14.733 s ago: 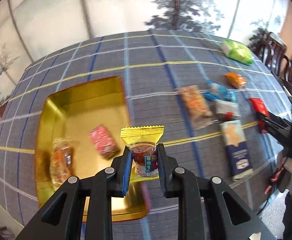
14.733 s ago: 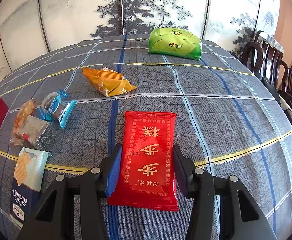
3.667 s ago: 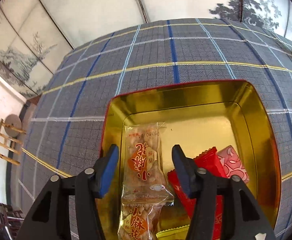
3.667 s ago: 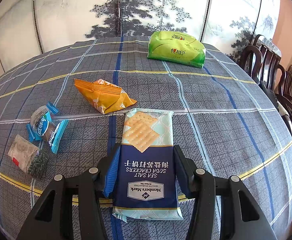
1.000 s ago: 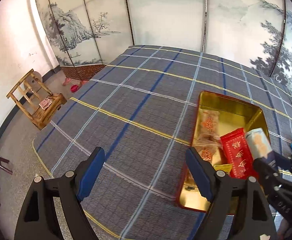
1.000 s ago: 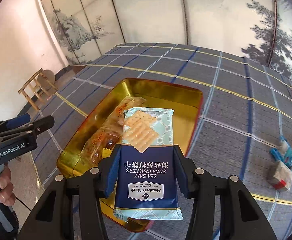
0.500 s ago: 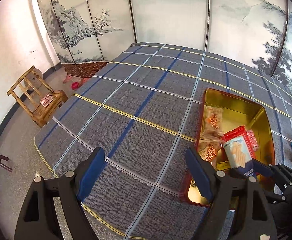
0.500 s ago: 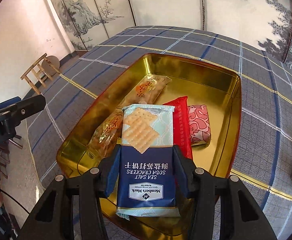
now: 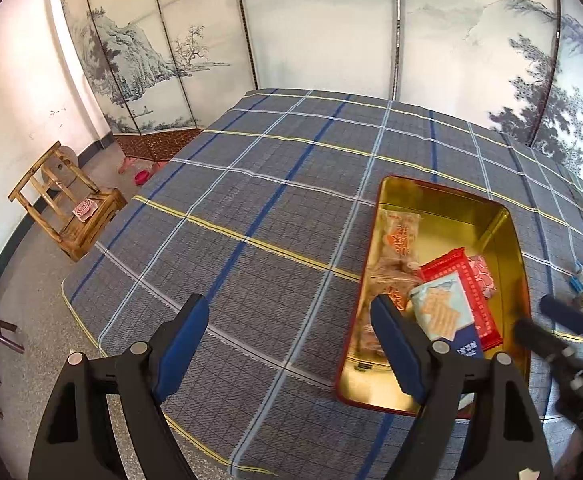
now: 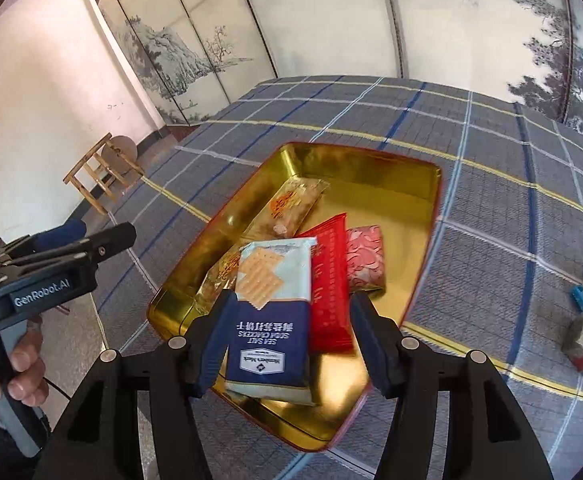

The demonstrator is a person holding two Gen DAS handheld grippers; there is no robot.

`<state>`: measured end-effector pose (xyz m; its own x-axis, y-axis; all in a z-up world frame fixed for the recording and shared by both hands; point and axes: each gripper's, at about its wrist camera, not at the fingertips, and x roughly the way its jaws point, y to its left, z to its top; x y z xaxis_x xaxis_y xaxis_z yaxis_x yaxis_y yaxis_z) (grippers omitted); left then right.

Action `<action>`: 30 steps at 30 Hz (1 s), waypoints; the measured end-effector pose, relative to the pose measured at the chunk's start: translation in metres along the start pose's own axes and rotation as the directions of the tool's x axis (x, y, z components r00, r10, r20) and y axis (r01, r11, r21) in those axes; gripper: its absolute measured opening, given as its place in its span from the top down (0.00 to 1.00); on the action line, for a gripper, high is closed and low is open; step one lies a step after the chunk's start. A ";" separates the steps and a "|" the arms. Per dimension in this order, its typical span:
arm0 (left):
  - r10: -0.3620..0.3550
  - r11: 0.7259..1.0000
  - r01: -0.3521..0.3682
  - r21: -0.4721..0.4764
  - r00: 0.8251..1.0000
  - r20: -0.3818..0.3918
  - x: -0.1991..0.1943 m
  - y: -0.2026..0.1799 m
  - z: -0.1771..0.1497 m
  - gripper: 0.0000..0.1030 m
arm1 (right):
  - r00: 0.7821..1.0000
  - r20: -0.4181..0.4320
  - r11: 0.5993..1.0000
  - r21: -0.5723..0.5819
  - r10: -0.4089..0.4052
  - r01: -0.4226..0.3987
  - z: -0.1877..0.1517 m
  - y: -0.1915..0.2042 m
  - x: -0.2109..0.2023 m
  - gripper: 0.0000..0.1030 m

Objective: Organize snacks
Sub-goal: 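Carry the soda-cracker pack into the gold tin and open the right gripper, then grasp the orange chip bag with the right gripper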

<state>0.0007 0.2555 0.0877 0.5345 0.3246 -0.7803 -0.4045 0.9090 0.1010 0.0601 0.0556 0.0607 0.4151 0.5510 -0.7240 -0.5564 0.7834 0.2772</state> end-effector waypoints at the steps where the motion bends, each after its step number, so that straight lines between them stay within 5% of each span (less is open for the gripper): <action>1: -0.004 1.000 0.004 0.006 1.000 -0.001 -0.001 -0.004 0.000 0.22 | 1.000 0.019 1.000 0.006 -0.016 0.016 0.002 -0.009 -0.010 0.42; 7: -0.040 0.999 0.040 0.029 0.999 -0.010 -0.004 -0.028 0.001 0.22 | 0.972 0.094 0.976 0.069 -0.214 0.208 0.005 -0.105 -0.062 0.36; 13: -0.087 0.992 0.090 0.087 0.996 -0.035 -0.004 -0.060 -0.002 0.22 | 0.879 0.034 0.870 0.164 -0.475 0.464 -0.009 -0.235 -0.088 0.36; 16: -0.106 0.987 0.109 0.115 0.994 -0.036 -0.006 -0.077 -0.001 0.22 | 0.853 0.000 0.841 0.166 -0.522 0.514 -0.015 -0.278 -0.088 0.36; 22: -0.178 0.966 0.184 0.182 0.983 -0.048 -0.010 -0.117 0.005 0.22 | 0.863 -0.008 0.856 0.128 -0.505 0.502 -0.018 -0.324 -0.071 0.35; 30: -0.237 0.922 0.245 0.300 0.969 -0.063 -0.013 -0.181 0.005 0.22 | 0.867 -0.031 0.867 0.011 -0.497 0.498 -0.016 -0.328 -0.036 0.35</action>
<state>0.0710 0.0876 0.0829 0.5674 0.0828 -0.8193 -0.0196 0.9960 0.0871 0.2166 -0.2256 -0.0144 0.6141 0.0795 -0.7852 -0.2678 0.9569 -0.1126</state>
